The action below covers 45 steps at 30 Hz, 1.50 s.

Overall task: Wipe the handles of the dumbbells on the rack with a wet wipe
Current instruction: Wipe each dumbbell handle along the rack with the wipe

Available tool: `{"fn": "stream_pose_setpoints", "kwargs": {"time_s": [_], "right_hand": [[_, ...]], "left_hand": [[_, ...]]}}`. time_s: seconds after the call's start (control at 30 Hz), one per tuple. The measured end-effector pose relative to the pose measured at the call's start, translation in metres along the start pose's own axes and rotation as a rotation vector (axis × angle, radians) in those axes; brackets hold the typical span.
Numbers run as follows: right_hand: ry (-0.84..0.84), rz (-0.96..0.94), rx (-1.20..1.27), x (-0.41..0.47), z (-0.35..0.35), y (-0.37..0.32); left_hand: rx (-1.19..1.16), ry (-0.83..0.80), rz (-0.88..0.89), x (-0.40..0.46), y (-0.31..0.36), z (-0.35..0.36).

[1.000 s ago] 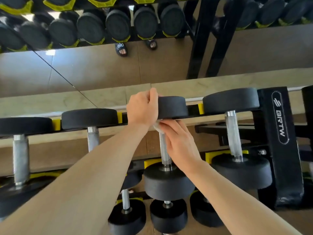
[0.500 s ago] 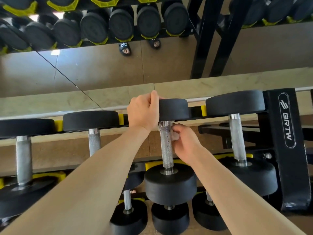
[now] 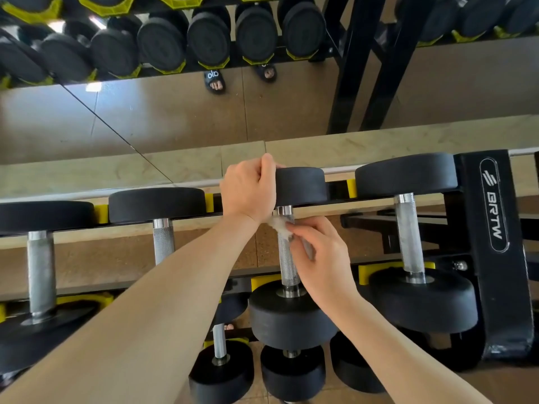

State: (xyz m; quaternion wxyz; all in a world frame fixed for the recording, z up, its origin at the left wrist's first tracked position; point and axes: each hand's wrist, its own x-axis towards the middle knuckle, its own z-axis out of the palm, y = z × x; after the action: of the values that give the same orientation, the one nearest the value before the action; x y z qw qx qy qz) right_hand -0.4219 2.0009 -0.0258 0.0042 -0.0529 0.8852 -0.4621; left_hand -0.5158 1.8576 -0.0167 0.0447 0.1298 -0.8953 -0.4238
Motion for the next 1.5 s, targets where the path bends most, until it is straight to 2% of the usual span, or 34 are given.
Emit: {"fn": "stream_pose_setpoints", "kwargs": {"time_s": [0.1,0.2,0.3,0.33,0.37,0.43,0.5,0.57,0.8,0.9,0.93,1.0,1.07,1.1,1.17,1.27,1.3,1.37,1.43,1.5], "right_hand": [[-0.001,-0.126,-0.123,0.006,0.003,-0.005],[-0.108,-0.181,-0.293,0.01,0.007,-0.003],[-0.158,-0.27,-0.304,0.006,-0.004,0.011],[-0.139,-0.247,-0.273,0.004,-0.01,0.015],[-0.081,-0.144,-0.212,0.003,-0.015,0.018],[0.051,0.288,-0.001,0.008,-0.018,0.021],[0.019,0.717,0.372,0.017,-0.011,0.016],[-0.094,0.851,0.487,0.021,0.0,0.005],[-0.065,0.581,0.132,0.004,-0.008,-0.013],[0.027,0.285,-0.024,0.005,-0.002,-0.02],[0.012,0.165,-0.097,0.004,0.0,-0.022],[-0.133,-0.065,-0.244,-0.002,0.001,-0.016],[-0.283,-0.184,-0.294,-0.011,-0.006,-0.005],[-0.322,-0.184,-0.274,-0.013,-0.012,0.0],[-0.281,-0.083,-0.175,-0.011,-0.02,0.004],[-0.08,0.3,-0.051,0.0,-0.022,0.004],[-0.067,0.44,-0.024,0.003,-0.019,0.003],[-0.184,0.612,-0.014,0.0,-0.012,0.0],[-0.303,0.619,-0.04,-0.01,-0.009,-0.004],[-0.34,0.57,-0.094,-0.016,-0.014,-0.008]], "left_hand": [[-0.003,0.011,-0.012,0.001,-0.001,0.001],[0.001,0.011,0.002,0.0,0.002,0.0],[0.005,0.011,0.017,0.0,0.002,-0.001],[0.004,0.009,0.015,-0.001,0.002,-0.002],[0.004,0.005,0.012,0.0,0.003,-0.002],[0.002,0.003,0.009,-0.001,0.004,-0.002],[0.004,0.007,0.013,-0.002,0.005,-0.002],[0.002,0.008,0.01,-0.002,0.005,-0.003],[0.023,0.016,0.01,-0.001,0.005,-0.002],[0.026,0.014,-0.009,0.001,0.002,0.0],[0.024,0.018,-0.012,0.001,0.001,0.0],[0.03,0.021,-0.007,0.001,0.001,0.0],[0.03,0.018,0.007,0.0,0.003,0.0],[0.026,0.018,0.014,-0.001,0.004,-0.001],[0.026,0.018,0.019,-0.002,0.007,-0.004],[0.016,0.011,0.008,-0.002,0.007,-0.003],[0.019,0.014,0.007,-0.002,0.006,-0.003],[0.03,0.021,0.012,-0.002,0.007,-0.003],[0.027,0.018,0.02,-0.002,0.007,-0.003],[0.025,0.019,0.02,-0.003,0.006,-0.002]]}}
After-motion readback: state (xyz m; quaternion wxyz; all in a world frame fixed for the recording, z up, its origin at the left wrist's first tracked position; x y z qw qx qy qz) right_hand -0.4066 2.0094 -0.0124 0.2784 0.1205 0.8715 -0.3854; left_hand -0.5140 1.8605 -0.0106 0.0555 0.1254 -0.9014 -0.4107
